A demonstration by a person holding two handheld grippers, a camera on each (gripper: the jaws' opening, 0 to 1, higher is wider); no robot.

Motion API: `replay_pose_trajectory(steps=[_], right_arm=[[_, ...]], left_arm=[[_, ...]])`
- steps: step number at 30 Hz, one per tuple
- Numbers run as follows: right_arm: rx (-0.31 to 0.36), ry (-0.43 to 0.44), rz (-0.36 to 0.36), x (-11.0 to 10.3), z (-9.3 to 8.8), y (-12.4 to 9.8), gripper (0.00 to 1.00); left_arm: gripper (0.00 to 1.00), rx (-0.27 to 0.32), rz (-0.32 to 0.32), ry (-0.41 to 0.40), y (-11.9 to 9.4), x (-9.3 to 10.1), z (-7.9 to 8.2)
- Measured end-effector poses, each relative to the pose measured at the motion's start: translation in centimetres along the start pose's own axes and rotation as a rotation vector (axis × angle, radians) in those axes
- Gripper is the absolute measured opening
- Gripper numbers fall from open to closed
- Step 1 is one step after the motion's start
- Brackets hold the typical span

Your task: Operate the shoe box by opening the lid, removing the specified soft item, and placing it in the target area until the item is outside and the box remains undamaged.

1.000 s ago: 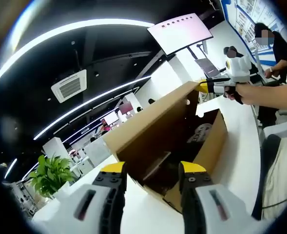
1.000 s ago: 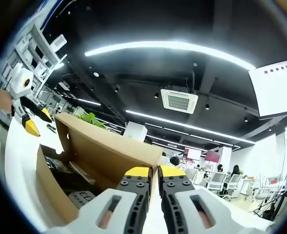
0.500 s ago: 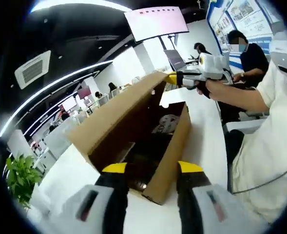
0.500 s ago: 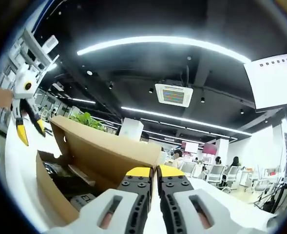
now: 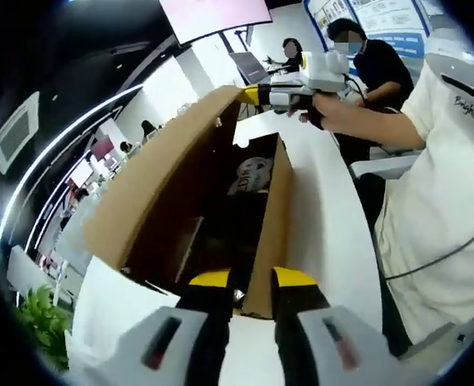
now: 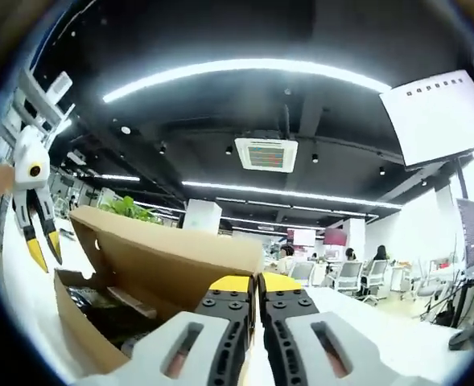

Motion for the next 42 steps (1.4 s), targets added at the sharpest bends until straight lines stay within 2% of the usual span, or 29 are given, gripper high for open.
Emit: replay_pose_trajectory(steps=[3,5,12,17,19,24,26,29,32,39,42], right_arm=[[-0.003,0.007,0.008,0.1,0.2,0.2,0.01],[-0.012,-0.036,0.011,0.2,0.3,0.3,0.01],[-0.002,0.027,0.014,0.4,0.2,0.4,0.01],[-0.007,0.023,0.030,0.5,0.3,0.5,0.01],[-0.010,0.014,0.034,0.6,0.3,0.6,0.01],[-0.026,-0.042,0.031,0.7,0.5,0.9,0.02],[-0.019,-0.046,0.029,0.6,0.6,1.0,0.02],[-0.015,0.017,0.040,0.9,0.6,1.0,0.02],[-0.011,0.041,0.051,1.0,0.6,1.0,0.02],[0.014,0.050,0.057,1.2,0.7,1.3,0.02],[0.003,0.063,0.068,1.4,0.8,1.6,0.02]], left_arm=[[0.24,-0.006,-0.027,0.021,0.6,0.2,0.1],[0.23,-0.024,-0.036,0.026,0.9,0.2,0.1],[0.16,-0.068,-0.040,0.048,1.5,-0.7,-0.2],[0.15,-0.093,-0.108,0.051,1.8,-0.8,-0.3],[0.11,-0.133,-0.143,0.047,1.9,-0.7,-0.5],[0.09,-0.140,-0.150,0.061,2.2,-0.9,-0.3],[0.11,-0.142,-0.165,0.066,2.6,-0.7,-0.3],[0.11,-0.149,-0.162,0.063,2.7,-0.6,-0.4],[0.08,-0.147,-0.158,0.068,2.9,-0.8,-0.5],[0.06,-0.153,-0.182,0.063,2.8,-0.8,-0.5],[0.05,-0.164,-0.194,0.060,2.9,-0.9,-0.4]])
Point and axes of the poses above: the point that each gripper's makers call its tool centre point, and the gripper's own axes: y roughly forward along the fingers, x roughly to its right, z roughly out of its top, the point moved 10 cm from there along -y, roughly backward along the fingers, and after that the axes turned 6 degrees about z, right-handed, at the moved point
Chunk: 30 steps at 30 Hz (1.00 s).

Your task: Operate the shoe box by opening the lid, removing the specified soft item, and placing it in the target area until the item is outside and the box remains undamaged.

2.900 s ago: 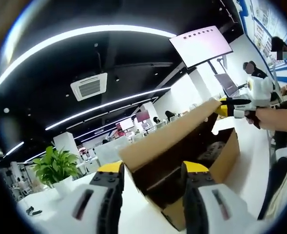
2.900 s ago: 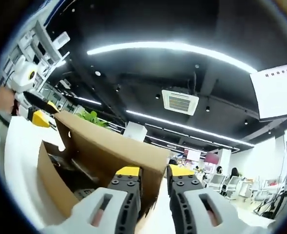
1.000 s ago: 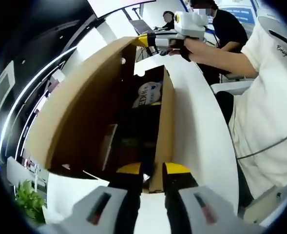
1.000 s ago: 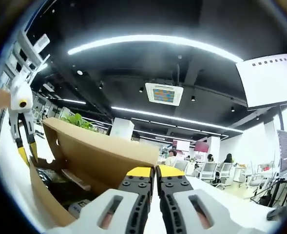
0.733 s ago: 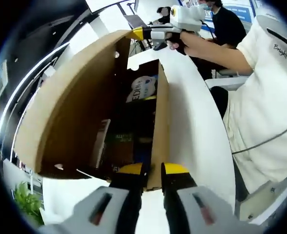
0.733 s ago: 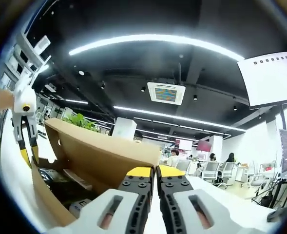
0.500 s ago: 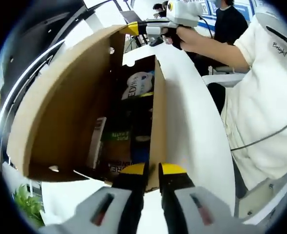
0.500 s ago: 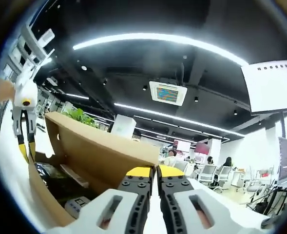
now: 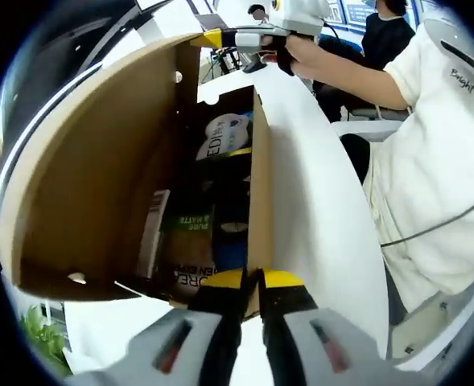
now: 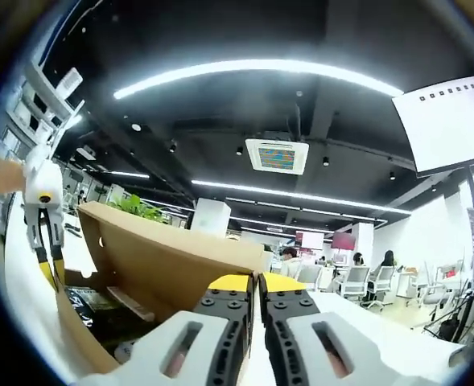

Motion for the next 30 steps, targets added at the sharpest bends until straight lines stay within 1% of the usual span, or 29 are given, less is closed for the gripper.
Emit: replay_pose_trajectory(steps=[1,3,4,5,7,8,9,11,13,14,18,19,20,22,23,24,25,26,28,29,30], right_arm=[[-0.011,0.009,0.006,0.0,0.3,0.0,0.02],[-0.050,-0.021,0.012,0.0,0.6,0.0,0.02],[-0.075,-0.081,0.012,0.0,0.7,0.1,0.02],[-0.087,-0.125,0.012,-0.1,1.0,0.2,0.02],[-0.086,-0.166,0.014,0.0,1.2,0.5,0.03],[-0.073,-0.159,0.015,-0.1,1.4,0.7,0.03],[-0.080,-0.184,0.017,0.0,1.6,0.8,0.04],[-0.080,-0.192,0.033,0.0,2.0,1.3,0.08],[-0.075,-0.194,0.037,0.2,2.2,1.7,0.06],[-0.080,-0.211,0.035,0.6,2.2,2.0,0.05],[-0.077,-0.117,0.050,1.2,2.2,2.3,0.03],[-0.072,-0.112,0.046,1.3,2.3,2.4,0.03],[-0.061,-0.079,0.044,1.3,2.2,2.5,0.03],[-0.049,-0.065,0.038,1.5,2.1,2.9,0.02],[-0.030,-0.025,0.028,1.6,2.1,2.9,0.01],[-0.034,0.023,0.040,1.6,2.1,3.0,0.01],[-0.034,0.039,0.036,1.7,2.1,3.0,0.01],[-0.035,0.051,0.036,1.8,2.1,3.1,0.00],[-0.036,0.041,0.034,2.0,2.0,3.4,0.00],[-0.039,0.032,0.036,2.0,2.0,3.6,0.00],[-0.043,0.000,0.040,2.1,2.0,3.8,0.00]], left_arm=[[0.05,-0.004,-0.002,0.007,0.0,0.0,0.0],[0.05,-0.008,-0.002,0.007,0.0,0.0,0.0],[0.05,-0.008,-0.001,0.004,0.0,0.1,0.0],[0.05,-0.008,0.001,-0.001,0.0,0.0,0.0],[0.05,-0.008,0.002,-0.003,0.0,0.1,0.0],[0.05,-0.006,0.009,0.005,0.0,0.1,-0.1],[0.06,-0.006,0.014,0.003,0.0,0.2,-0.1],[0.06,0.000,0.023,0.009,0.0,0.3,-0.2],[0.06,0.002,0.025,0.009,0.0,0.2,-0.1],[0.06,0.001,0.023,0.004,0.0,0.2,-0.1],[0.06,-0.003,0.024,0.008,0.0,0.2,-0.1],[0.06,-0.003,0.024,0.003,0.1,0.2,-0.1],[0.06,-0.003,0.024,0.004,0.1,0.2,-0.1],[0.06,-0.004,0.026,0.008,0.1,0.2,-0.1],[0.06,-0.005,0.026,0.007,0.1,0.2,-0.1],[0.06,-0.005,0.027,0.008,0.1,0.2,-0.1],[0.06,-0.003,0.028,0.009,0.1,0.2,-0.1],[0.06,-0.003,0.027,0.008,0.1,0.2,-0.1],[0.06,-0.010,0.023,0.006,0.1,0.2,-0.1],[0.06,-0.014,0.021,0.005,0.1,0.1,0.0],[0.06,-0.017,0.019,0.007,0.1,0.1,0.0]])
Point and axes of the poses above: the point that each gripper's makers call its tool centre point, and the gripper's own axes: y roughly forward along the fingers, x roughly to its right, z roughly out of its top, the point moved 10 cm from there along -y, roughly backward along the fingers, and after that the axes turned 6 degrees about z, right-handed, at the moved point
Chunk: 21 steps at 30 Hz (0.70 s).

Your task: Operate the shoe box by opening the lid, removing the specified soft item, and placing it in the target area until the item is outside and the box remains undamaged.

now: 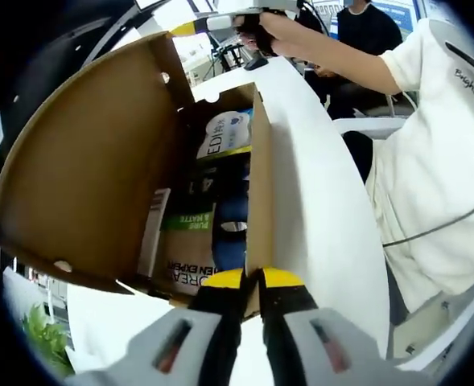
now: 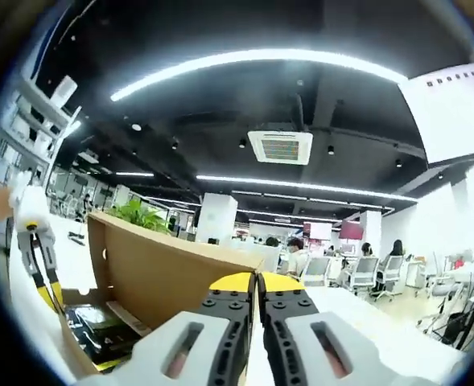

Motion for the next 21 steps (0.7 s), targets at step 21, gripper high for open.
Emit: replay_pose_trajectory(steps=[21], right_arm=[[-0.086,0.013,0.082,1.9,0.9,2.9,0.00]], left_arm=[[0.06,-0.009,-0.008,0.001,0.0,0.0,0.1]])
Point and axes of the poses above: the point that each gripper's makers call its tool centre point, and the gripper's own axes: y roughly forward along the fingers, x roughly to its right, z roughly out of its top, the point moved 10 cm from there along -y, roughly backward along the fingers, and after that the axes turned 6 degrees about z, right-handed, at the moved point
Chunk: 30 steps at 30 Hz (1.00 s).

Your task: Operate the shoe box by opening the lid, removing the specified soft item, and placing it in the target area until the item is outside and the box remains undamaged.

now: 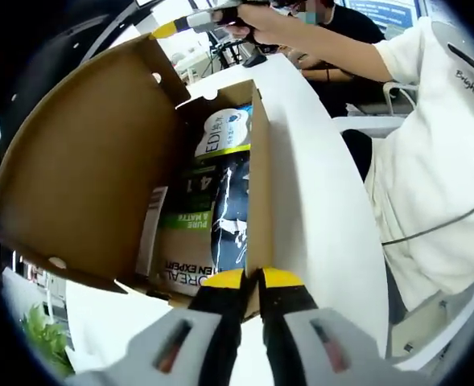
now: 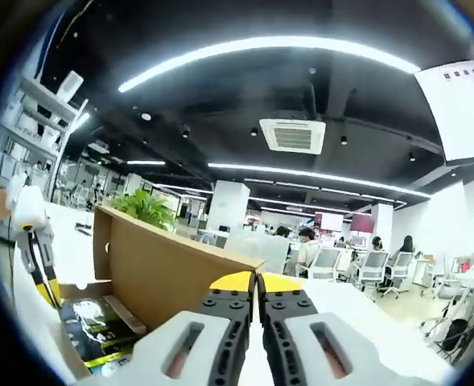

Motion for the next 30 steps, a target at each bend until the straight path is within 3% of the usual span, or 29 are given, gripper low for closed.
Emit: replay_pose_trajectory(steps=[7,12,16,23,30], right_arm=[[-0.076,-0.052,0.043,0.4,0.7,0.5,0.00],[-0.100,-0.024,0.054,0.9,0.9,1.1,0.00],[-0.166,0.021,0.090,1.7,1.4,2.2,0.00],[-0.207,-0.098,0.089,1.4,1.5,2.8,0.00],[-0.206,-0.015,0.113,2.2,1.5,3.2,0.00]], left_arm=[[0.06,-0.002,0.006,-0.006,0.0,0.1,0.0],[0.06,-0.005,0.010,-0.006,0.1,0.2,0.1],[0.06,-0.022,0.015,0.023,0.1,0.4,0.3],[0.06,-0.027,0.001,-0.019,0.2,0.0,0.2],[0.06,-0.035,-0.004,-0.024,0.2,0.0,0.2]])
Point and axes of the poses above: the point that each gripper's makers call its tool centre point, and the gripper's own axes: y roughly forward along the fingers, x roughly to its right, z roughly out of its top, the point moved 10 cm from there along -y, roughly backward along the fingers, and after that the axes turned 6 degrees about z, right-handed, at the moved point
